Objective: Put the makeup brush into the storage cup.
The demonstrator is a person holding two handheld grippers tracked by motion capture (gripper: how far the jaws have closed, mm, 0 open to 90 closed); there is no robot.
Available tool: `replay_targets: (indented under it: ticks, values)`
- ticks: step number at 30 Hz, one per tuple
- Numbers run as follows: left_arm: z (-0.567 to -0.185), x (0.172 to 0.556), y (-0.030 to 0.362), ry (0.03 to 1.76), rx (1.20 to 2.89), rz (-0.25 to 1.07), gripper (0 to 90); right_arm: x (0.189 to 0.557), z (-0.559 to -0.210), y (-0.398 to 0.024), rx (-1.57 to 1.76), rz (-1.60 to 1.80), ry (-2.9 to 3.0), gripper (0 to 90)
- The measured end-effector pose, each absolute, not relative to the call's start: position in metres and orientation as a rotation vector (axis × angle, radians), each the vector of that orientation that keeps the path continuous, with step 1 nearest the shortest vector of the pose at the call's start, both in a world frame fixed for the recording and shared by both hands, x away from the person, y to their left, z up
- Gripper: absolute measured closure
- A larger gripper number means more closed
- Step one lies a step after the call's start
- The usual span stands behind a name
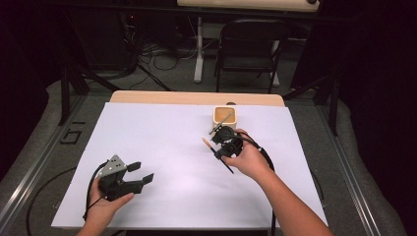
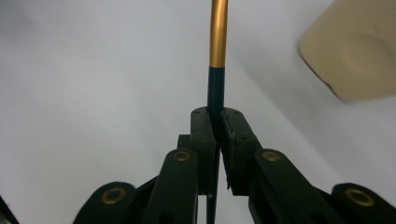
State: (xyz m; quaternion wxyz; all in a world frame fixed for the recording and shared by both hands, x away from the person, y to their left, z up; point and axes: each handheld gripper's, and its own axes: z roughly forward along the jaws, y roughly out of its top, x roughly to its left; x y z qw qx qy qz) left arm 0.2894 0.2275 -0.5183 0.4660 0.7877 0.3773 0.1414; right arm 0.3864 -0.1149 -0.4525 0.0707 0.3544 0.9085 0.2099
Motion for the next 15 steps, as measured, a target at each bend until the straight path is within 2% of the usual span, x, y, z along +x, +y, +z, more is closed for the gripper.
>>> replay_targets:
  ticks: [15]
  values:
    - [-0.499,0.297,0.208,0.881,1.911,0.321,33.4,0.369,-0.453,-0.132,1.027,0.940,2.581,83.8]
